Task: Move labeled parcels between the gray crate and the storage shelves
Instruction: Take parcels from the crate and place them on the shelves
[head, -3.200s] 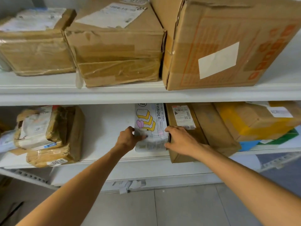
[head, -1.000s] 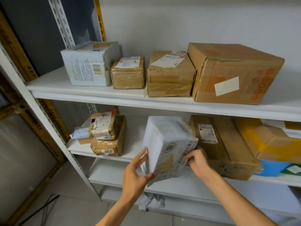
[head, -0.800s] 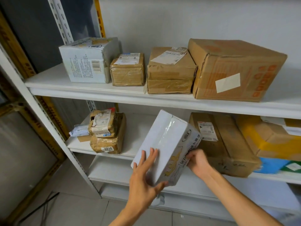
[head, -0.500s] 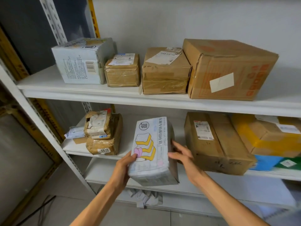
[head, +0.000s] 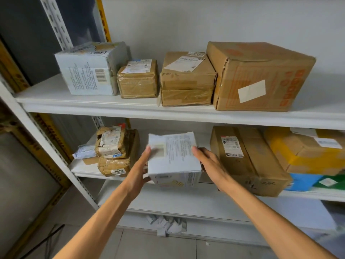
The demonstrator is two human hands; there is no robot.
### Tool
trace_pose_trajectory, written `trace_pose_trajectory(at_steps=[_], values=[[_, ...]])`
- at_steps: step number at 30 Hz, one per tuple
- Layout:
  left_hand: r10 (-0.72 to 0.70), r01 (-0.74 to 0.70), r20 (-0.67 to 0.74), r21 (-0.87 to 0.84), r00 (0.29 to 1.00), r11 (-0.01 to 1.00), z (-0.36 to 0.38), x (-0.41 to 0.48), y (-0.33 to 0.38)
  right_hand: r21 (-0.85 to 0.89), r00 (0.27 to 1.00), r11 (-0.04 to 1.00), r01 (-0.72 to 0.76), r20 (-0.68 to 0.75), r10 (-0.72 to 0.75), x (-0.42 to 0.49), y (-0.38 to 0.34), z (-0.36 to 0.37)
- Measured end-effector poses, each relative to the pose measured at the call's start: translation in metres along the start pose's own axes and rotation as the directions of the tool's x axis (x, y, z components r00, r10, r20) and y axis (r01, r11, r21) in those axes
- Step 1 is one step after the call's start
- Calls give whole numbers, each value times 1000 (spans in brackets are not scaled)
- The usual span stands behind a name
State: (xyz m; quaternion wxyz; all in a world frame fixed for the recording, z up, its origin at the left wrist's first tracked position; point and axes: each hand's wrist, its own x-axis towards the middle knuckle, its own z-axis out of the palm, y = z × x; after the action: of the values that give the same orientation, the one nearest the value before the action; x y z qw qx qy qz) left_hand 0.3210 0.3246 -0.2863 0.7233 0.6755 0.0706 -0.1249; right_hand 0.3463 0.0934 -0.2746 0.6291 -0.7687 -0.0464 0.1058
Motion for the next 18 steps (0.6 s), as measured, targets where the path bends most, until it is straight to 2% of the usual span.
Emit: trace_pose_trajectory(at_steps=[3, 5, 8, 12, 14, 16, 18], values=[[-43, 44, -13, 60, 999, 997, 1, 4, 12, -49, 999, 998, -40, 2, 40, 2, -4, -2], [-39, 39, -7, 84, 999, 996, 1, 3, 15, -53, 999, 998, -46, -31, 44, 5, 0, -5], [-37, 40, -33, 92, 999, 995, -2, 5, 14, -50, 1000, 998, -31, -3, 31, 8, 2, -5], [-40, 39, 8, 53, 999, 998, -8, 10, 2, 57, 997, 998, -25, -72, 29, 7, 6, 4], [-14, 15, -50, 25, 999, 1000, -1, 11, -7, 35, 989, 999, -23, -146, 28, 11, 15, 13], [25, -30, -149, -32, 989, 999, 3, 14, -17, 56, 988, 998, -34, -151, 42, 15, 26, 25], [51, -61, -183, -47, 982, 997, -1, 21, -26, 98, 988, 992, -74, -131, 87, 21, 39, 35]])
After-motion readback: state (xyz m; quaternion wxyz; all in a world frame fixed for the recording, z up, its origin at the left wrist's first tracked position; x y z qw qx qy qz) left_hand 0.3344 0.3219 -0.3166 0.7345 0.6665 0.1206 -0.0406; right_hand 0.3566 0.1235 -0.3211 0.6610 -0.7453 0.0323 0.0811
